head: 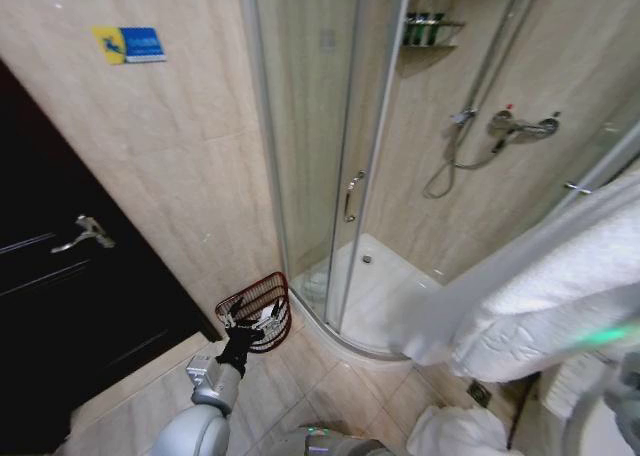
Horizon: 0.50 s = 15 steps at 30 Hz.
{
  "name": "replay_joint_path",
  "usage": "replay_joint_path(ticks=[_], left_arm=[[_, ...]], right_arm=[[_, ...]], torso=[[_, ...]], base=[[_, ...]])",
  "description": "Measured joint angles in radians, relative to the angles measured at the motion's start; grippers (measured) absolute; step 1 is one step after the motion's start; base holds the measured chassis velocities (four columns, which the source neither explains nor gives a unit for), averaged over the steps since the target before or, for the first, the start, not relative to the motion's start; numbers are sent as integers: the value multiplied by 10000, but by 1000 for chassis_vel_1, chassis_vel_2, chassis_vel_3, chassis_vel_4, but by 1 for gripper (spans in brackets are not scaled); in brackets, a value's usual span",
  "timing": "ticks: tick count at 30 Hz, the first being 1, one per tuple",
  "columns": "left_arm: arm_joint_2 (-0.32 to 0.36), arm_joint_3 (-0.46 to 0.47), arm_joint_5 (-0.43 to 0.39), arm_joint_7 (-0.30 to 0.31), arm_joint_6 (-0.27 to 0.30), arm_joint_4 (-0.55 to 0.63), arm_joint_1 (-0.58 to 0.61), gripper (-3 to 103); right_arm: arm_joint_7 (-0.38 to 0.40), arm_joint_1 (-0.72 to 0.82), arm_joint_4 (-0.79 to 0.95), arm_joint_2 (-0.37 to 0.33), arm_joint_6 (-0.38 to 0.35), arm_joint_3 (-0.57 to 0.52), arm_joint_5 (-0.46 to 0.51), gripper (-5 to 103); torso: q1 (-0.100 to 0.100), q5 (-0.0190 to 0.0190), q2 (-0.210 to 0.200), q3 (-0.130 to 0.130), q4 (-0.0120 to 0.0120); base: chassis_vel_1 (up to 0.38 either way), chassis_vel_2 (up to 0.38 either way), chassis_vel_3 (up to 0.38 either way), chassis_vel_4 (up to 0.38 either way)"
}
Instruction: Discard the used towel into the hamper.
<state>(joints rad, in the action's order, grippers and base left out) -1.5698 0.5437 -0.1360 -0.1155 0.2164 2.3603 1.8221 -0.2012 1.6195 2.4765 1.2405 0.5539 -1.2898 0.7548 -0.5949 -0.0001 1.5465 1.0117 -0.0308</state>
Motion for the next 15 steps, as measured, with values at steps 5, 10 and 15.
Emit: replay_joint_path(ticks=[5,10,15], left_arm=[[1,0,0,0,0,0,0,100],[-1,1,0,0,0,0,0,100],[-1,-1,0,-1,0,0,0,100]], right_arm=[[-36,37,15,42,1,7,-12,8],[-62,89,114,-20,9,12,-6,8],[-39,77,178,-54,25,33,11,8]], torso=[[23,0,-42,-26,0],[32,0,-68,-41,-2],[34,2,-71,-43,2]], base=[[96,121,99,102],[52,42,25,44],[41,21,-50,-22]])
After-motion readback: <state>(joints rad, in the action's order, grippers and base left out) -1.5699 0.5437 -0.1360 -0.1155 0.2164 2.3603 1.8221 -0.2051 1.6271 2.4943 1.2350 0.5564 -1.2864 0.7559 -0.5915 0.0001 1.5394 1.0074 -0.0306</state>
